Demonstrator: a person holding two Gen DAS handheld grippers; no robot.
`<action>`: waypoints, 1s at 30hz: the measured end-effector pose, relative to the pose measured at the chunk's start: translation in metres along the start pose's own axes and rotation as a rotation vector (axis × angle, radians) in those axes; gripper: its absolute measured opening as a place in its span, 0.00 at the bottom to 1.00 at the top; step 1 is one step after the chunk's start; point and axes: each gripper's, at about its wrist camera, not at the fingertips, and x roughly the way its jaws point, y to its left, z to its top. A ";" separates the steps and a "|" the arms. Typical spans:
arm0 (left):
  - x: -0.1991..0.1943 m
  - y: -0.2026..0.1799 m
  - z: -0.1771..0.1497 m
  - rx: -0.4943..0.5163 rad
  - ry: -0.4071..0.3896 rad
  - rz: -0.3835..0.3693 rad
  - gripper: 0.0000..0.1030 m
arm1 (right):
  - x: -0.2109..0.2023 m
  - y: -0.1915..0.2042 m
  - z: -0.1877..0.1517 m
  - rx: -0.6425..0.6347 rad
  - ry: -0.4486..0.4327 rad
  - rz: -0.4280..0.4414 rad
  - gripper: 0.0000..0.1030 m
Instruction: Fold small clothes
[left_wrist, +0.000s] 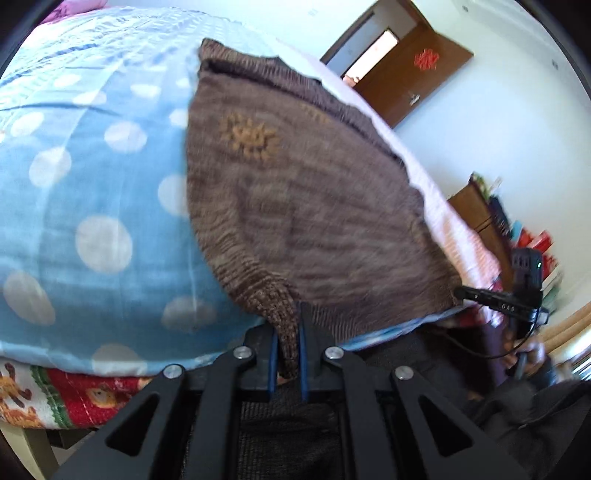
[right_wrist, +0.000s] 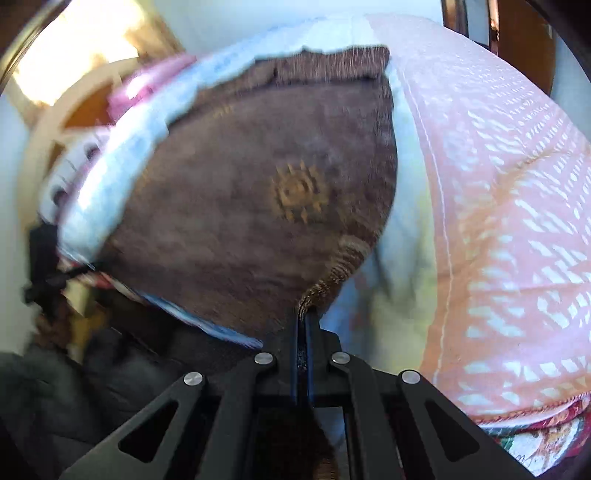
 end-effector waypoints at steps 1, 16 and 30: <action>-0.004 0.000 0.004 -0.004 -0.010 -0.008 0.09 | -0.006 -0.002 0.007 0.015 -0.023 0.021 0.03; 0.028 0.016 0.145 -0.068 -0.095 0.021 0.09 | 0.035 -0.049 0.147 0.231 -0.244 0.070 0.03; 0.003 0.028 0.176 0.185 -0.190 0.175 0.71 | 0.025 -0.051 0.139 0.296 -0.459 -0.026 0.56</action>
